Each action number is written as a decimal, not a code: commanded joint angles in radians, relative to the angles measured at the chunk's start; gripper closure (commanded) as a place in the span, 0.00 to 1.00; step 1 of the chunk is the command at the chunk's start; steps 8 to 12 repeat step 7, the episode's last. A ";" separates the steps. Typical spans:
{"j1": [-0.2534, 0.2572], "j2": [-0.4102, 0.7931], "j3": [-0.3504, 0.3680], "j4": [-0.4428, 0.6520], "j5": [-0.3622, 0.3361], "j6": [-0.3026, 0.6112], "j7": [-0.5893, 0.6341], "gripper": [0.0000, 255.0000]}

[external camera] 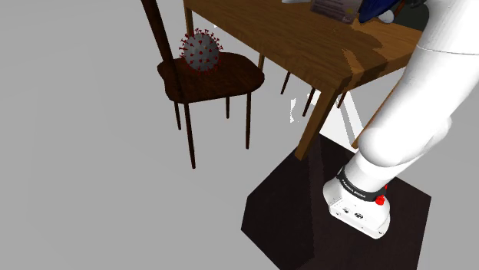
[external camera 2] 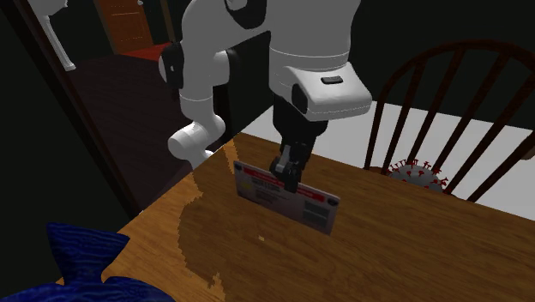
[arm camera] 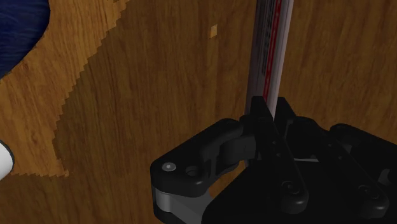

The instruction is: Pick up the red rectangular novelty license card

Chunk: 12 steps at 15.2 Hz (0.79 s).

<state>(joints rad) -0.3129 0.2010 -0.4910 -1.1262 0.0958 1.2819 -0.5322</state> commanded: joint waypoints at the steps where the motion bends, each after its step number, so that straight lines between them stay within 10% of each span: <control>1: -0.015 0.031 -0.003 0.074 0.017 -0.047 -0.007 1.00; 12: -0.063 0.112 -0.008 0.255 0.063 -0.153 -0.020 1.00</control>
